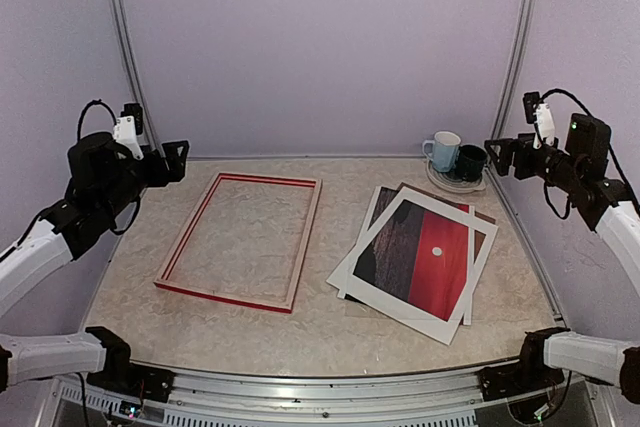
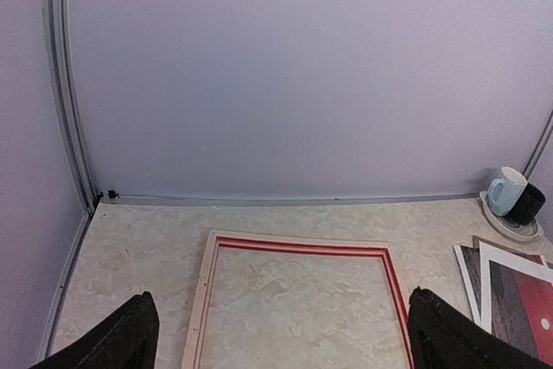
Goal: Put the photo into the frame
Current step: Pick up the glass panel from the mat board.
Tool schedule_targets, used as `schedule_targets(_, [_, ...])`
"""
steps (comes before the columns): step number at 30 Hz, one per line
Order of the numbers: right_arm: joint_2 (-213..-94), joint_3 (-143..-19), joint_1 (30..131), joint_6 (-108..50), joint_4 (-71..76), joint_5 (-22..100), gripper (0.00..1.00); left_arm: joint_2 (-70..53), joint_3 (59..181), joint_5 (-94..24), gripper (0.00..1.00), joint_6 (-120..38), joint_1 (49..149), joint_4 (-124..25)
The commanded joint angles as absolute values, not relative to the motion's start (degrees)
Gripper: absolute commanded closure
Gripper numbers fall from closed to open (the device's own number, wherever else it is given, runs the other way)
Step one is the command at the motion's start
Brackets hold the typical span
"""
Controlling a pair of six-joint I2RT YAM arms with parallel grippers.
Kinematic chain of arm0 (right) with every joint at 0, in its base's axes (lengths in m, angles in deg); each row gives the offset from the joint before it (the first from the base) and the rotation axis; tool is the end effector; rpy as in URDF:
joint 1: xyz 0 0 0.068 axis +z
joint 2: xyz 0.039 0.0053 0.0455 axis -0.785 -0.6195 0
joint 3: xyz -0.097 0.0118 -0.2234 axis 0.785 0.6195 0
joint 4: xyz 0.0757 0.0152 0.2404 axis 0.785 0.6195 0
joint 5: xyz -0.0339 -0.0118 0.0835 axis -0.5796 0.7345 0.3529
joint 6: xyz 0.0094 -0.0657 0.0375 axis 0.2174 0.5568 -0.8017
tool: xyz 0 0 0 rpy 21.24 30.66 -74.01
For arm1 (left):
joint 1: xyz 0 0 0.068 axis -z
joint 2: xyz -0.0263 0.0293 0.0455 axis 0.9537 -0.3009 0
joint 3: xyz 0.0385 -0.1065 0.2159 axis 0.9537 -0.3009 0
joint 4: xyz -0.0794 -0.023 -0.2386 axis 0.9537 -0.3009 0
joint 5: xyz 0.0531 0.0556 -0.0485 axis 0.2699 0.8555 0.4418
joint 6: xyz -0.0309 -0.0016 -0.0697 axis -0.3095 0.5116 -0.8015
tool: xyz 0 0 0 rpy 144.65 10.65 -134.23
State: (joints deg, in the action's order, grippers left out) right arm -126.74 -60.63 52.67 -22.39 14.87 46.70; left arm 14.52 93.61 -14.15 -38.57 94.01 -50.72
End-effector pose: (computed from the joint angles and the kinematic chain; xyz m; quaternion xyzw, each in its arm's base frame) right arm 0.2495 0.0215 0.3406 -0.0924 0.7672 0.1109 0.6249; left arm 0.2433 -0.0809 0.3154 0.0089 0.7443 -0.0956 0.6609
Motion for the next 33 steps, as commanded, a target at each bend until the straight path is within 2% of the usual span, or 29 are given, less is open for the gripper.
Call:
schedule_targets(1, [-127.2, -62.8, 51.7, -21.1, 16.0, 48.7, 0.01, 13.3, 96.1, -11.5, 0.01, -40.0, 94.9, -48.8])
schedule_targets(10, [-128.8, -65.9, 51.5, -23.5, 19.6, 48.3, 0.01, 9.7, 97.0, -10.4, 0.01, -40.1, 95.4, -49.4])
schedule_targets(15, [-129.2, -67.2, 51.4, -23.0, 21.4, 48.5, 0.01, 9.3, 96.5, -13.3, 0.01, -42.3, 94.3, -51.0])
schedule_targets(19, [-129.9, -67.5, 51.3, -26.8, 22.7, 47.5, 0.01, 9.9, 94.9, -22.5, 0.01, -45.1, 90.2, -51.8])
schedule_targets(22, [-129.8, -66.7, 51.3, -31.8, 22.7, 46.5, 0.01, 10.0, 93.8, -23.0, 0.01, -47.0, 89.6, -49.1])
schedule_targets(25, [-129.3, -65.1, 51.3, -34.7, 22.4, 49.2, 0.01, 9.8, 93.7, -23.2, 0.01, -48.4, 89.9, -49.5])
schedule_targets(28, [-127.2, -62.2, 51.3, -33.7, 18.9, 56.8, 0.01, 9.6, 94.1, -25.1, 0.01, -48.4, 91.1, -50.0])
schedule_targets(33, [-128.0, -61.9, 51.3, -37.2, 21.2, 51.9, 0.01, 6.5, 95.8, -26.3, 0.01, -49.7, 94.4, -51.1])
